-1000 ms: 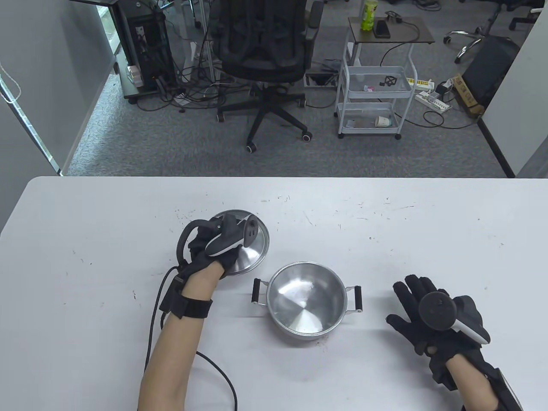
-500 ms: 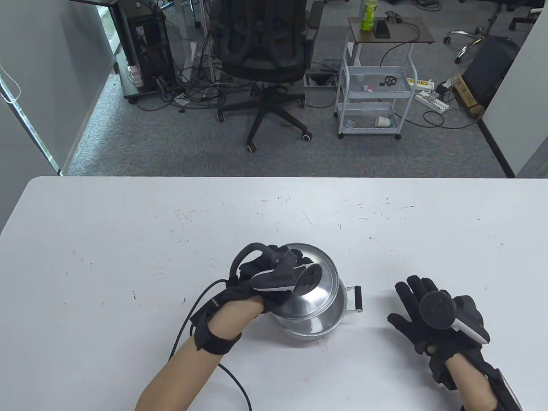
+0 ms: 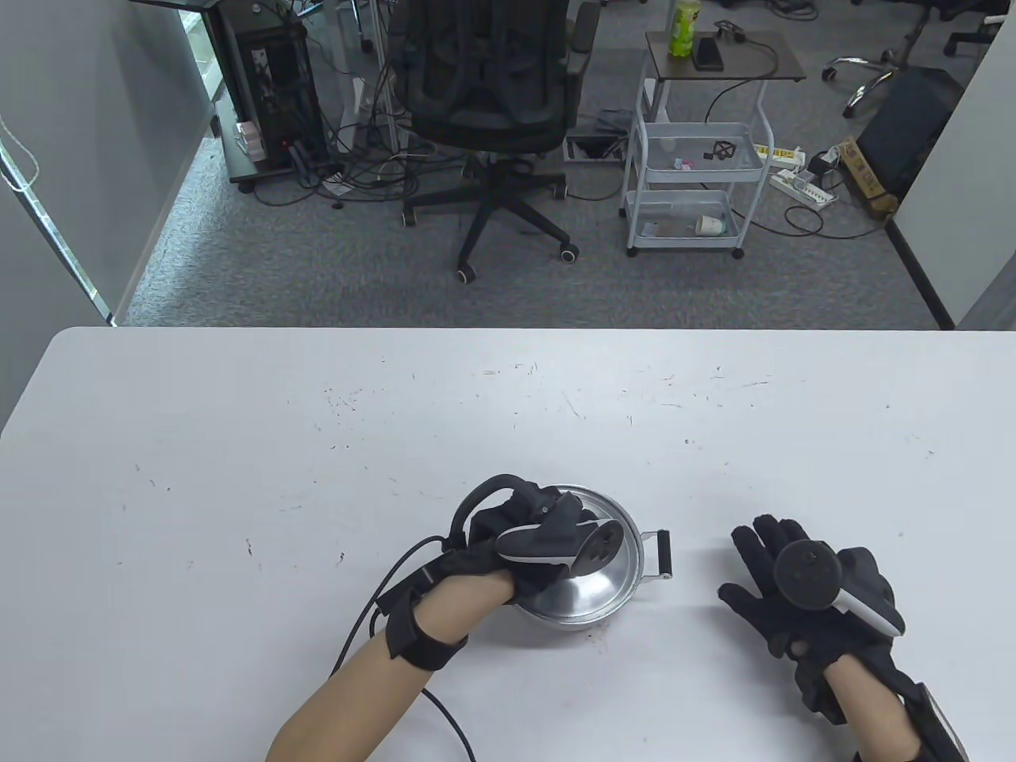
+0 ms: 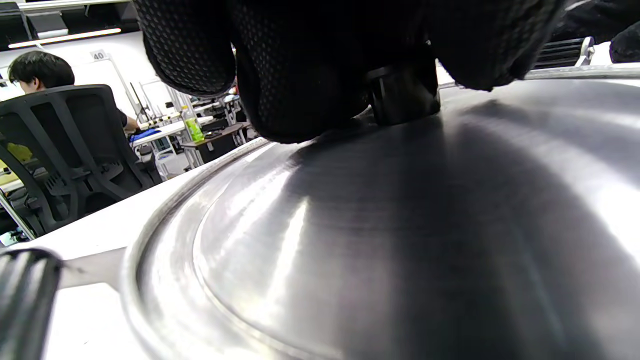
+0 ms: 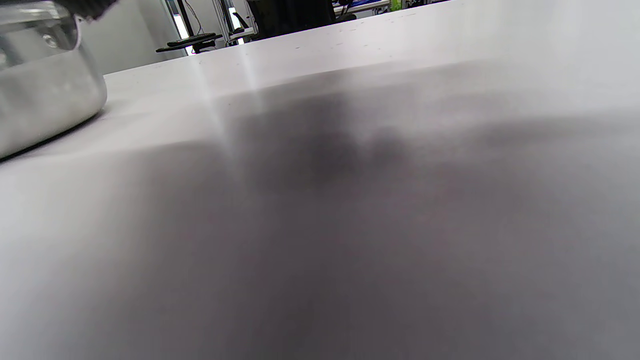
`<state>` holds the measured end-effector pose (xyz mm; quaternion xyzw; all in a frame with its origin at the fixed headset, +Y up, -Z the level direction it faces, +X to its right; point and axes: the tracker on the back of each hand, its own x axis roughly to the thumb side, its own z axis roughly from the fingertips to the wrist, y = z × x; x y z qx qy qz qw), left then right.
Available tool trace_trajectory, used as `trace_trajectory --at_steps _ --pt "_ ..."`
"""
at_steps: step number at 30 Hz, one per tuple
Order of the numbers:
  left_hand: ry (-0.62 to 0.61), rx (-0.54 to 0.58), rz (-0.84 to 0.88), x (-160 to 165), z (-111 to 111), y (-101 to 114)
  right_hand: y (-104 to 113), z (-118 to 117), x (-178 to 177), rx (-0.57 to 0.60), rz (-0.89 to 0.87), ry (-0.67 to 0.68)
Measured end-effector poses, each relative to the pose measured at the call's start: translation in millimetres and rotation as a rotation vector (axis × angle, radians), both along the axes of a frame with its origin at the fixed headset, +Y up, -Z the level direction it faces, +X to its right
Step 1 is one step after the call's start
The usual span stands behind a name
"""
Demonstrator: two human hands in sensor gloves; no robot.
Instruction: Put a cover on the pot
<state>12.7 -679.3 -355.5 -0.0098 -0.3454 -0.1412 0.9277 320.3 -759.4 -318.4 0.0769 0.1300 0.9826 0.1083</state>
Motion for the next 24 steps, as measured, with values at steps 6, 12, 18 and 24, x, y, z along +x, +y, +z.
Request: trace_trajectory --at_steps 6,12,18,24 --pt "0.009 -0.002 0.030 -3.7 -0.5 -4.0 -0.7 -0.1 -0.4 -0.012 0.003 0.001" --pt "0.055 0.035 0.126 -27.2 4.0 6.1 -0.9 -0.3 -0.6 -0.007 0.004 0.009" --pt "0.229 0.127 0.097 -89.2 -1.6 6.2 -1.4 -0.5 -1.1 0.003 -0.003 0.014" --pt "0.387 0.103 0.149 -155.2 5.2 -9.1 -3.1 -0.4 -3.9 -0.011 -0.004 0.026"
